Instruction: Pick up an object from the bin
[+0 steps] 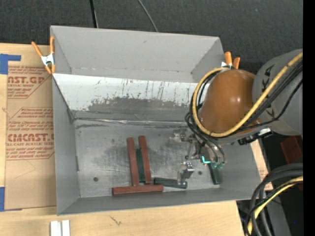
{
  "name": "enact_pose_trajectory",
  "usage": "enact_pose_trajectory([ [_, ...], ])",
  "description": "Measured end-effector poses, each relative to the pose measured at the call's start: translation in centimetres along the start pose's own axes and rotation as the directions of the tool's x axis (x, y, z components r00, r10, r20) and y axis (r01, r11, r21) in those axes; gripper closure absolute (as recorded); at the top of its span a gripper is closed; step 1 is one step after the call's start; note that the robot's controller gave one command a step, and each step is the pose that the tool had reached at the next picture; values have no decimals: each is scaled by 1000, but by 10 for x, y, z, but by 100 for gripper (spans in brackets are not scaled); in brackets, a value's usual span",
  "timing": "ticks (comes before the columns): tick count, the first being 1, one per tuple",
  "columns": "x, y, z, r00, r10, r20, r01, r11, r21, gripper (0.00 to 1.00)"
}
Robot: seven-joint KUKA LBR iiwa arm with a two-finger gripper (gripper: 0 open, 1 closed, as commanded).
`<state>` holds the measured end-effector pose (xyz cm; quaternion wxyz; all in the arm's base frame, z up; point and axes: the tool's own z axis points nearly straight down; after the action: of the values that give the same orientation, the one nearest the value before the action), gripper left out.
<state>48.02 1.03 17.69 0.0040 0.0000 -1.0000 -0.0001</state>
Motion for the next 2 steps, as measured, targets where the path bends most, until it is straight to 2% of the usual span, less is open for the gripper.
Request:
enact_pose_trajectory([
  [1, -2, 0, -4, 1000, 0, 8, 0, 1000, 0, 0],
  [2, -2, 5, 80, 995, -101, 12, 101, 995, 1, 0],
])
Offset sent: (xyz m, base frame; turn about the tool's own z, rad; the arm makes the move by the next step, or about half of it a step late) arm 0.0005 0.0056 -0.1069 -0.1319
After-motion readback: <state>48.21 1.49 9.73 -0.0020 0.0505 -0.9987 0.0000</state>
